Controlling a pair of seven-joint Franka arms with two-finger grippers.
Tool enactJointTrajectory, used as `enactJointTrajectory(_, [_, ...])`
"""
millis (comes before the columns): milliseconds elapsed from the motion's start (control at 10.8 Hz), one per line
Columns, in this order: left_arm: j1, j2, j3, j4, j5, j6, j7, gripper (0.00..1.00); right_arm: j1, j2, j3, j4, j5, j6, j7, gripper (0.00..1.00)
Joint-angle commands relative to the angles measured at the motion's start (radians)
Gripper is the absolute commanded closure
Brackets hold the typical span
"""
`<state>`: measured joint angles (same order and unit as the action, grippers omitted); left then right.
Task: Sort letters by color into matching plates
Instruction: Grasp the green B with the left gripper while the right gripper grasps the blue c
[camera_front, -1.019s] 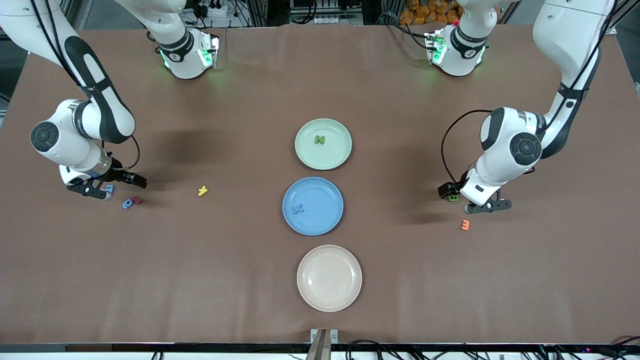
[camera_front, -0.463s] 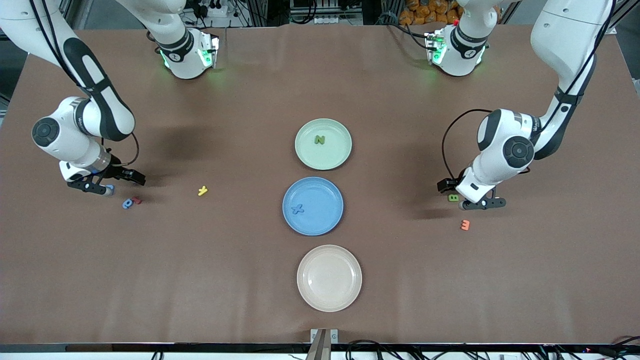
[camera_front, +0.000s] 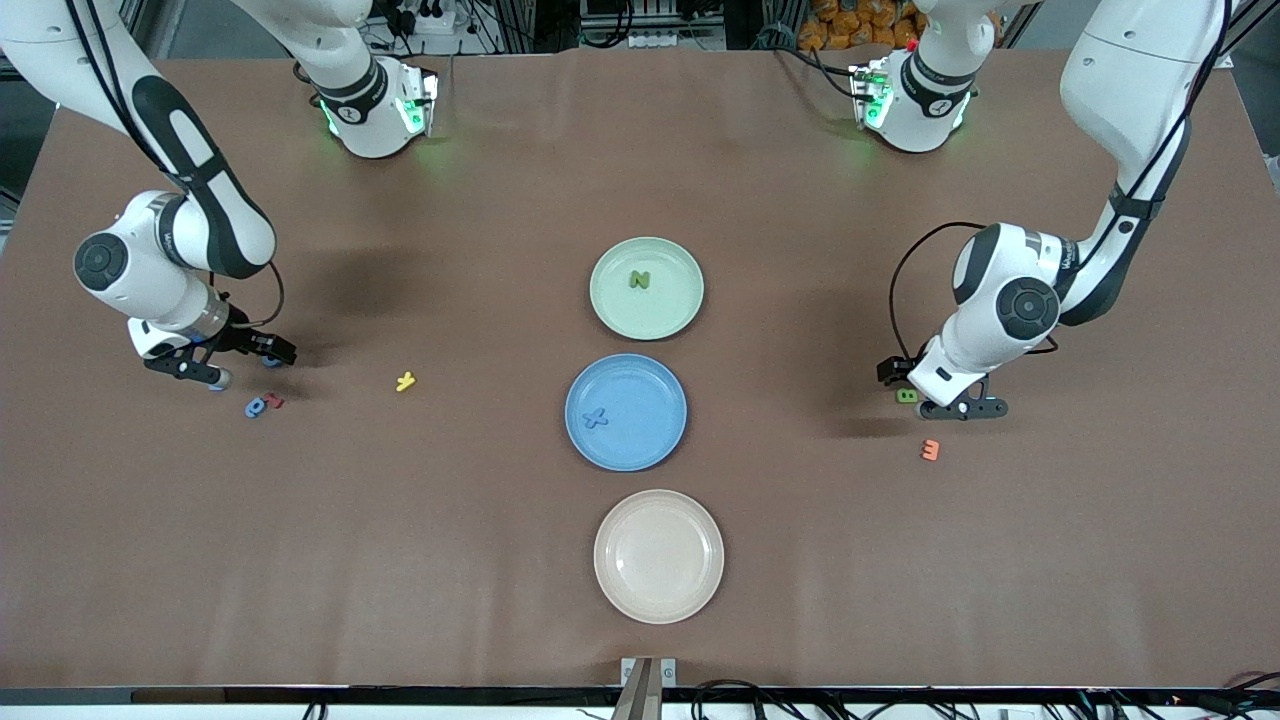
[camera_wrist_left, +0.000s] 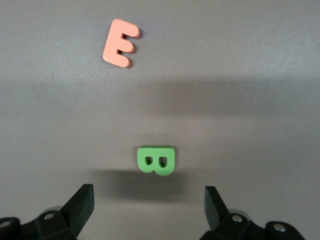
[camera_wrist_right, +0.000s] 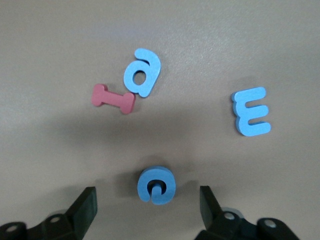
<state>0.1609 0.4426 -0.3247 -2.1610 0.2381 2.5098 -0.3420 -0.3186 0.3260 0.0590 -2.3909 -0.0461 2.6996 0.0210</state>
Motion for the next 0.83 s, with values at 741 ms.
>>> enactJointTrajectory(741, [-0.026,0.107,0.029,0.112,0.072,0.020,-0.023,0.07,-0.039,0.008,0.018,-0.037,-0.015,0.055,-0.064,0.43])
